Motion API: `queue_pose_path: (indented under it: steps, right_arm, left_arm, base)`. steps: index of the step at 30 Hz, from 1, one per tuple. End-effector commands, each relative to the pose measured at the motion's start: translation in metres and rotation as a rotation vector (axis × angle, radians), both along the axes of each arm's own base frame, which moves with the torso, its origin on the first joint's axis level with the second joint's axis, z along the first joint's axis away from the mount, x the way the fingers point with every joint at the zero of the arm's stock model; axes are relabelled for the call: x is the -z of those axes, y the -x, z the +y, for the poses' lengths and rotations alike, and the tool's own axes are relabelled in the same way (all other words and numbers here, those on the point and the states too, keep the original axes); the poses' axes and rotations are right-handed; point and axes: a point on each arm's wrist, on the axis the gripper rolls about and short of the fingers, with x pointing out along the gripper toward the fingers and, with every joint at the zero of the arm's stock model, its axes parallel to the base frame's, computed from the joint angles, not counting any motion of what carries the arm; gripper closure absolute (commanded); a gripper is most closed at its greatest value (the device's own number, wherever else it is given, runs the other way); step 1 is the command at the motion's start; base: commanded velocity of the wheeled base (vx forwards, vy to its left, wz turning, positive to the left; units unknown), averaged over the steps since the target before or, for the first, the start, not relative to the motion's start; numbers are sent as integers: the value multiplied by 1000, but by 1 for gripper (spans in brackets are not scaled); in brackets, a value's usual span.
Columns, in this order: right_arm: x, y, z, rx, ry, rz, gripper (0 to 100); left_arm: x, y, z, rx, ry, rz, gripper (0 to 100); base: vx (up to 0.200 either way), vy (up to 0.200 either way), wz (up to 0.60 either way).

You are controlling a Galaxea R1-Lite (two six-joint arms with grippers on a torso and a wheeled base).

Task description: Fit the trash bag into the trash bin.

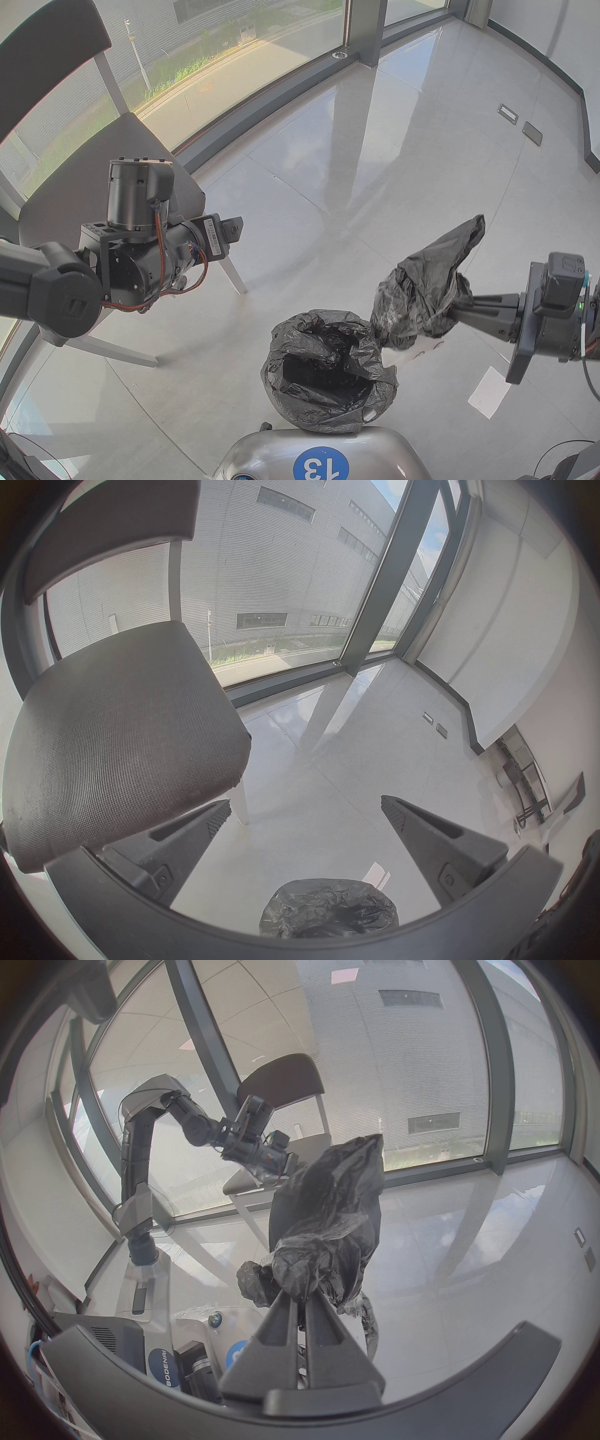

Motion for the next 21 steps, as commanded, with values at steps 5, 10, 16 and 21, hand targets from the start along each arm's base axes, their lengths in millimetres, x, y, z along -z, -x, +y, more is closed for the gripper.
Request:
queue_pose_path:
  steps: [5,10,16,21]
  right_arm:
    - [17,4,12,-63,44,56,100]
    - [26,3,23,-102,73,90,100]
    - [39,-1,37,-140,115,139,100]
    - [49,-7,45,-148,146,176,100]
  left_arm:
    - [-2,-1,-4,12,4,-8,0]
    - [-3,-4,-6,16,7,-12,0]
    - [-5,-9,-13,28,12,-21,0]
    - [-6,-12,-22,47,19,-32,0]
  base:
    - [0,0,0]
    - [0,0,0]
    - [0,0,0]
    - [0,0,0]
